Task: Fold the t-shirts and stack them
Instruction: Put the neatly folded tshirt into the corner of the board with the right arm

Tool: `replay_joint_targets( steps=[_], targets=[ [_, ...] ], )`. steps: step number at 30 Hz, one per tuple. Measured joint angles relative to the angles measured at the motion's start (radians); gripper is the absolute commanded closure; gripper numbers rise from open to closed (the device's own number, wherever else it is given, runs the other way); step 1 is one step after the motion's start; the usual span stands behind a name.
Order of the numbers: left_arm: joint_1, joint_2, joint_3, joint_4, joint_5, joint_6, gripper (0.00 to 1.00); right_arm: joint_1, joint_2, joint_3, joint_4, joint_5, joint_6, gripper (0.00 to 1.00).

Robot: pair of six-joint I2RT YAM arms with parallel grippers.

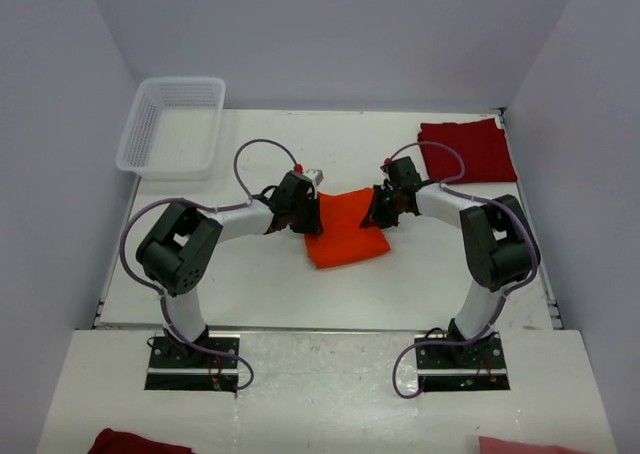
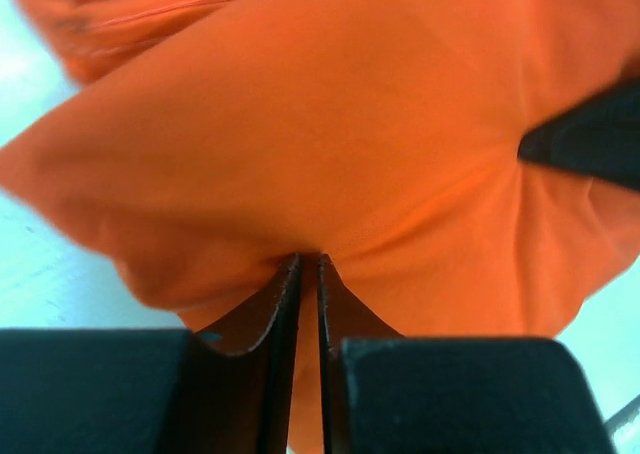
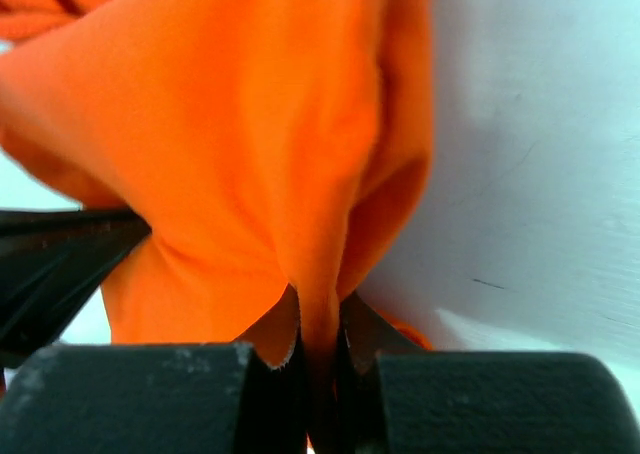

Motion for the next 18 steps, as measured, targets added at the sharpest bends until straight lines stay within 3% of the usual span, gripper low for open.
replay_joint_targets(
  steps=[7, 18],
  targets=[
    [-0.061, -0.103, -0.036, -0.071, -0.063, 0.005, 0.80, 0.027, 0.000, 0.154, -0.175, 0.126, -0.115, 1.00],
    [-0.134, -0.428, -0.092, -0.145, -0.194, -0.010, 0.75, 0.027, 0.032, 0.433, -0.380, 0.351, -0.290, 1.00]
  ],
)
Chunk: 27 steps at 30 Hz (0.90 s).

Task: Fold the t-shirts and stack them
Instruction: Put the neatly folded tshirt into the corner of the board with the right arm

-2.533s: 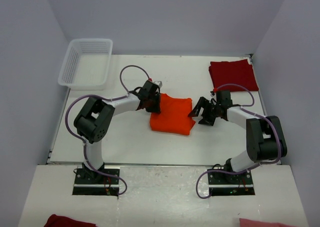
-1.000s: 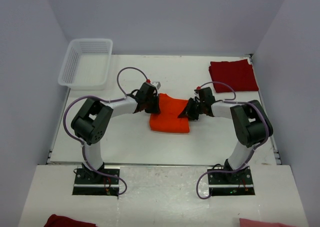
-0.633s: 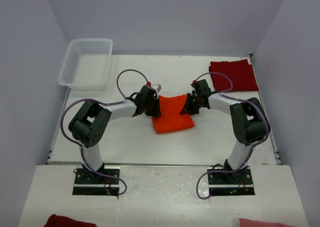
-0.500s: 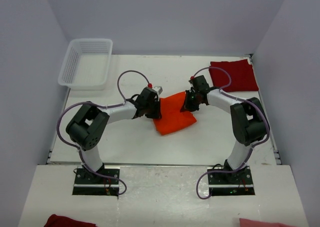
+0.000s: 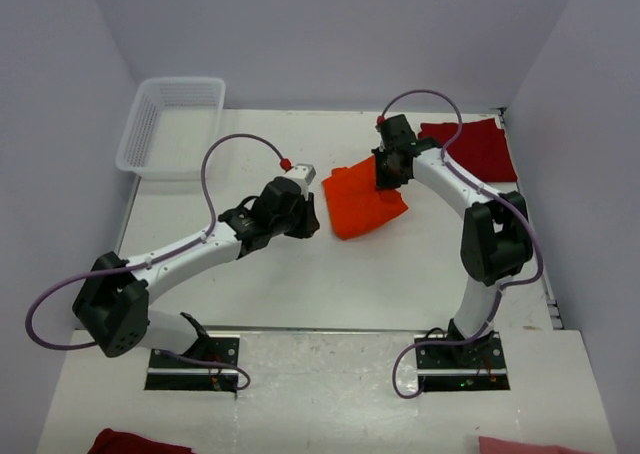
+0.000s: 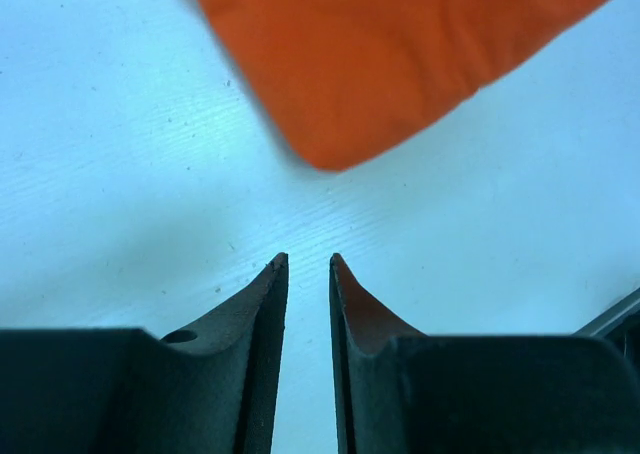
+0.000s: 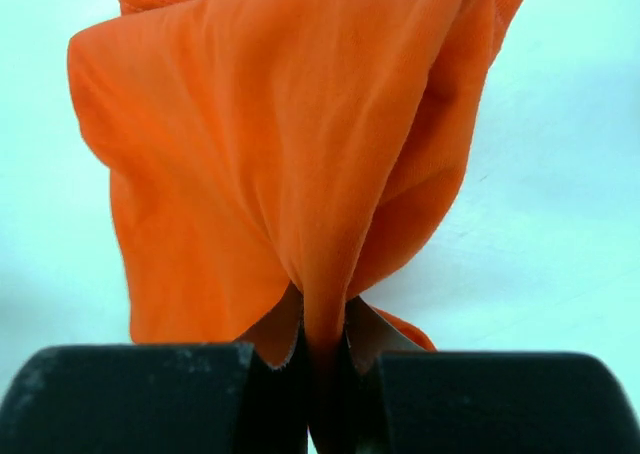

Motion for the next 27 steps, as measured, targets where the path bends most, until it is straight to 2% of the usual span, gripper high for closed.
replay_joint_targets(
  steps=[5, 13, 27],
  targets=[
    [-0.016, -0.087, -0.080, -0.003, 0.000, -0.016, 0.75, 0.000, 0.109, 0.159, -0.065, 0.152, -0.070, 1.00],
    [-0.026, -0.135, -0.188, -0.025, 0.015, -0.024, 0.75, -0.013, 0.268, 0.377, -0.154, 0.372, -0.140, 1.00],
    [-0.027, -0.146, -0.219, -0.022, 0.069, -0.024, 0.75, -0.126, 0.384, 0.647, -0.190, 0.609, -0.269, 1.00]
  ],
)
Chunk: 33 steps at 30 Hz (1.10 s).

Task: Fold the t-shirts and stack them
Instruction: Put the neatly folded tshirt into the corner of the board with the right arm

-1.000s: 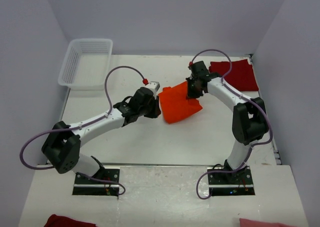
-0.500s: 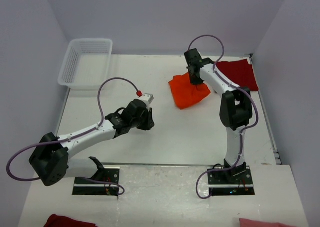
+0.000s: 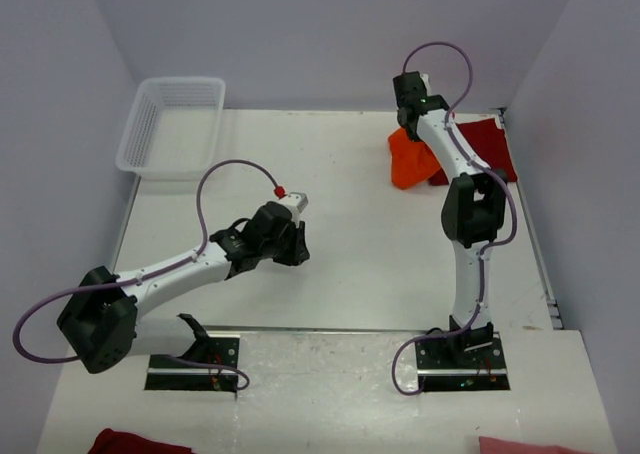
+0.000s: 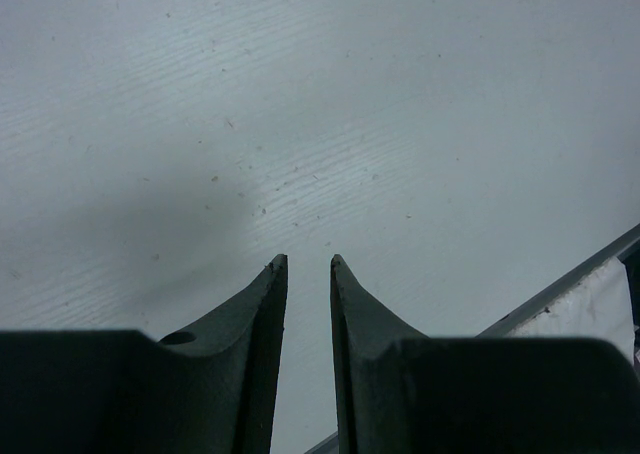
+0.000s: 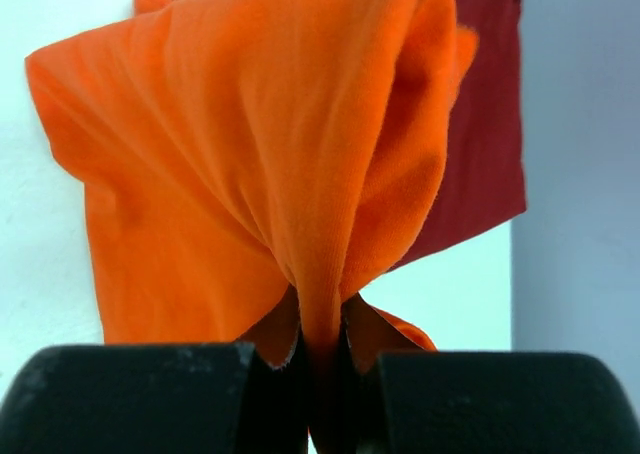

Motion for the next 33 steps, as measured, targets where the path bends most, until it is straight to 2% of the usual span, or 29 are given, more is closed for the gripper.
replay_joint_targets(
  steps=[14, 24, 33],
  targets=[
    [0.000, 0.061, -0.002, 0.006, 0.018, 0.002, 0.75, -0.054, 0.099, 0.185, 0.003, 0.050, -0.187, 1.00],
    [0.000, 0.097, -0.001, 0.007, 0.022, 0.009, 0.75, -0.093, 0.099, 0.174, 0.014, 0.048, -0.217, 1.00],
    [0.000, 0.098, -0.001, 0.007, 0.023, 0.009, 0.74, -0.095, 0.039, 0.081, 0.031, 0.043, -0.200, 1.00]
  ],
)
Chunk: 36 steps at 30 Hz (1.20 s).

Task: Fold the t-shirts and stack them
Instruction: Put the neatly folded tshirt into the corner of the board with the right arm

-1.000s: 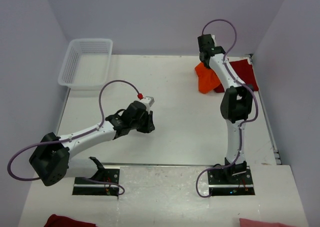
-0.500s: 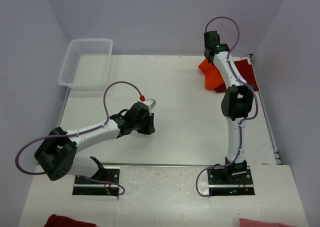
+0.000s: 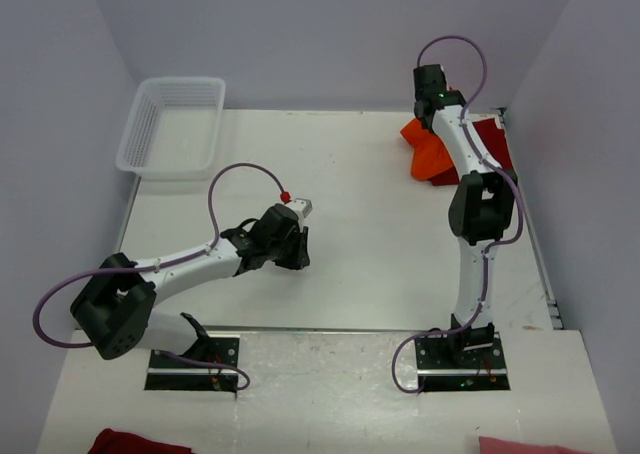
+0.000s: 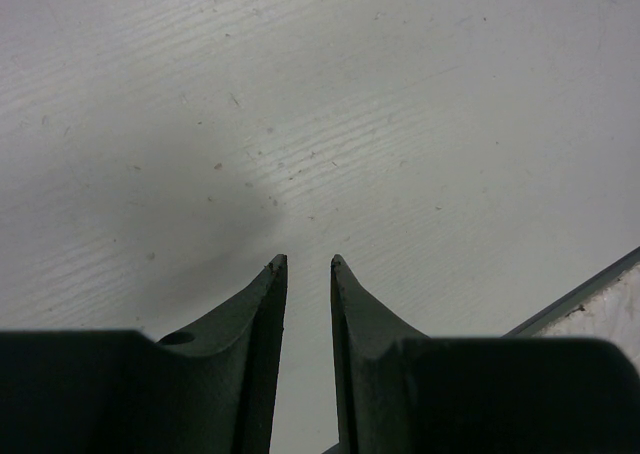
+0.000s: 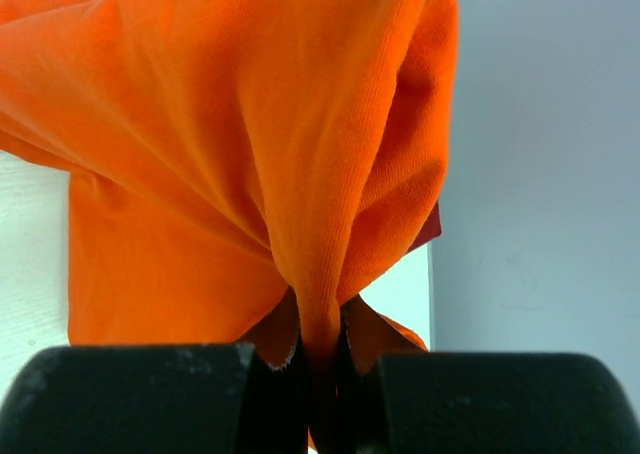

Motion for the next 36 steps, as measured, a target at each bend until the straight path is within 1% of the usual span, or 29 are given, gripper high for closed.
replay_joint_targets(
  steps=[9, 16, 23, 36],
  targets=[
    [0.000, 0.002, 0.000, 0.016, 0.005, 0.000, 0.74, 0.000, -0.084, -0.051, 0.009, 0.002, 0.013, 1.00],
    [0.000, 0.008, 0.000, 0.016, 0.008, 0.000, 0.74, 0.000, -0.092, -0.058, 0.013, 0.002, 0.018, 1.00],
    [0.000, 0.011, 0.000, 0.016, 0.014, 0.000, 0.74, 0.000, -0.127, -0.118, 0.020, 0.000, 0.029, 1.00],
    [0.000, 0.011, 0.000, 0.018, 0.018, 0.000, 0.74, 0.016, -0.154, -0.122, 0.023, -0.001, 0.031, 1.00]
  ],
)
